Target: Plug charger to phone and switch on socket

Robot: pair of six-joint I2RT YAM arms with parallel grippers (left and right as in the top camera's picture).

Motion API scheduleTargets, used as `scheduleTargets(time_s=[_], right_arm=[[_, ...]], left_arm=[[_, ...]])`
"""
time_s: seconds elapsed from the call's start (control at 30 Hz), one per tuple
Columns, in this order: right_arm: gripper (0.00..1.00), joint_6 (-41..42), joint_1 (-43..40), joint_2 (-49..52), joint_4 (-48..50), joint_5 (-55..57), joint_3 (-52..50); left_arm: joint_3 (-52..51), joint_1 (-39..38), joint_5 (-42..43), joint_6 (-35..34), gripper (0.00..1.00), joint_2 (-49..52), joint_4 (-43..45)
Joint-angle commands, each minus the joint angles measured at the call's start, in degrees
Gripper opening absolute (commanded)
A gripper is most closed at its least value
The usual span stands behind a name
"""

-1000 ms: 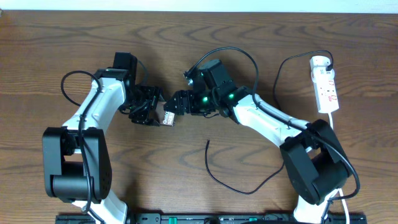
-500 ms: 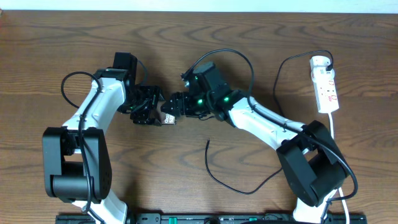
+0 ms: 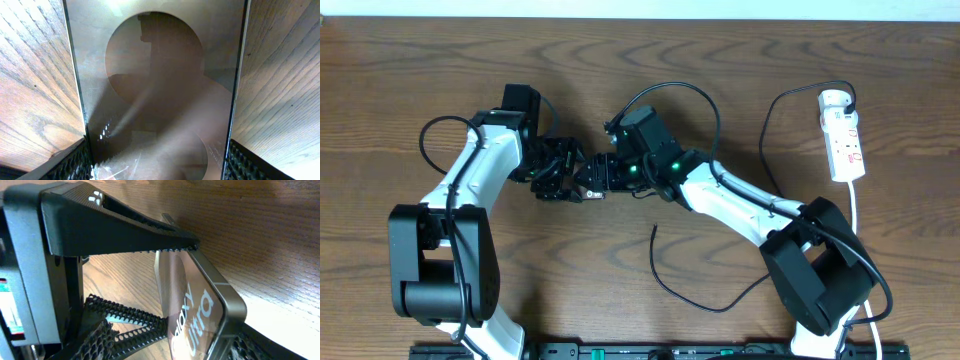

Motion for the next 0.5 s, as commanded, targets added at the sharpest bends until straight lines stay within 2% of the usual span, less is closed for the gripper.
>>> scheduleTargets(time_s=[0.0,0.27,0.37,0.47], right_arm=[[0.65,0.2,1.2,0.7,0.1,3.3,0.9],[0.62,-0.5,1.8,0.7,0.2,5.9,0.9],[0.56,-0.7,2.3,1.0,0.1,7.8,0.9],[0.54,-0.7,3.3,2.7,0.9,8.3,0.9]], left_arm=[[0.6,0.1,1.4,-0.7,0.08,0.0,0.0],[0.6,0.1,2.7,-0.7,0.07,0.0,0.0],[0.6,0.1,2.7,-0.7,0.07,0.0,0.0],[0.6,0.1,2.7,-0.7,0.07,0.0,0.0]])
